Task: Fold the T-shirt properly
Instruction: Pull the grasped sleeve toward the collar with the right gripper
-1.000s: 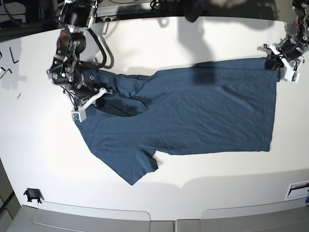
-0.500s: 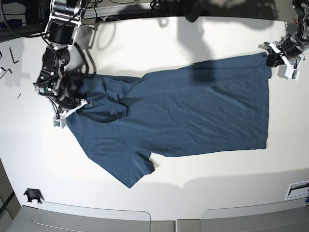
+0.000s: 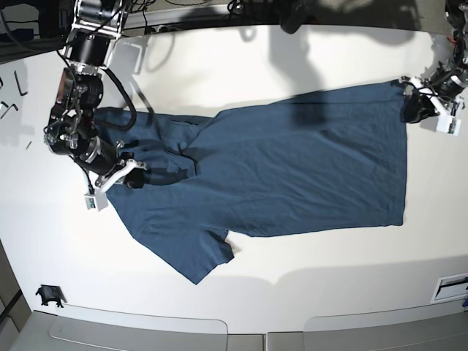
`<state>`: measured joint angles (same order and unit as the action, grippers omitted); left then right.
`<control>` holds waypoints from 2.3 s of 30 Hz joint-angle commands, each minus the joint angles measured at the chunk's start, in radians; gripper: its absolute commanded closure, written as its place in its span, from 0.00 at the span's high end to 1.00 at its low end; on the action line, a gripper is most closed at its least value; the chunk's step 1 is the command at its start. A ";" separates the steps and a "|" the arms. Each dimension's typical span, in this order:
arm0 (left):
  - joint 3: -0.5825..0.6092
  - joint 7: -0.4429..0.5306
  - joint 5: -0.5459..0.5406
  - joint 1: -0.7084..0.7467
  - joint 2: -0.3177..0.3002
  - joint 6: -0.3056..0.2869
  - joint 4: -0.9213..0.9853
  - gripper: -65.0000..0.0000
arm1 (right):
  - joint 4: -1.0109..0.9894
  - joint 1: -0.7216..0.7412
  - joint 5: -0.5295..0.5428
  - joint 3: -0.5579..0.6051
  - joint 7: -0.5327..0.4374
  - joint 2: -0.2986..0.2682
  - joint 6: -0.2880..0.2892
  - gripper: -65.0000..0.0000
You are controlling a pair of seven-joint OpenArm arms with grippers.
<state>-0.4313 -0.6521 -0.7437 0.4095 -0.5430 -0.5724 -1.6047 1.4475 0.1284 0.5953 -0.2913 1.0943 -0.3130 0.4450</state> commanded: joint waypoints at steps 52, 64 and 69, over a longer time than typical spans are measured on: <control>0.023 0.017 0.290 0.110 0.027 0.113 0.163 0.00 | 0.074 -0.433 -0.131 -0.005 -0.135 0.017 -0.085 0.00; -0.027 0.009 0.253 0.194 0.027 0.113 0.163 0.00 | 0.332 -0.667 -0.090 -0.005 -0.108 0.017 -0.081 0.00; -0.027 0.010 0.253 0.240 0.027 0.113 0.163 0.00 | 0.354 -0.723 -0.108 -0.005 -0.108 0.017 -0.082 0.00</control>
<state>-0.4610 -0.5392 -0.5564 0.6209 -0.5110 -0.4828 -1.4517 1.7931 -0.5865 0.5076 -0.2939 0.9665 -0.2874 0.3672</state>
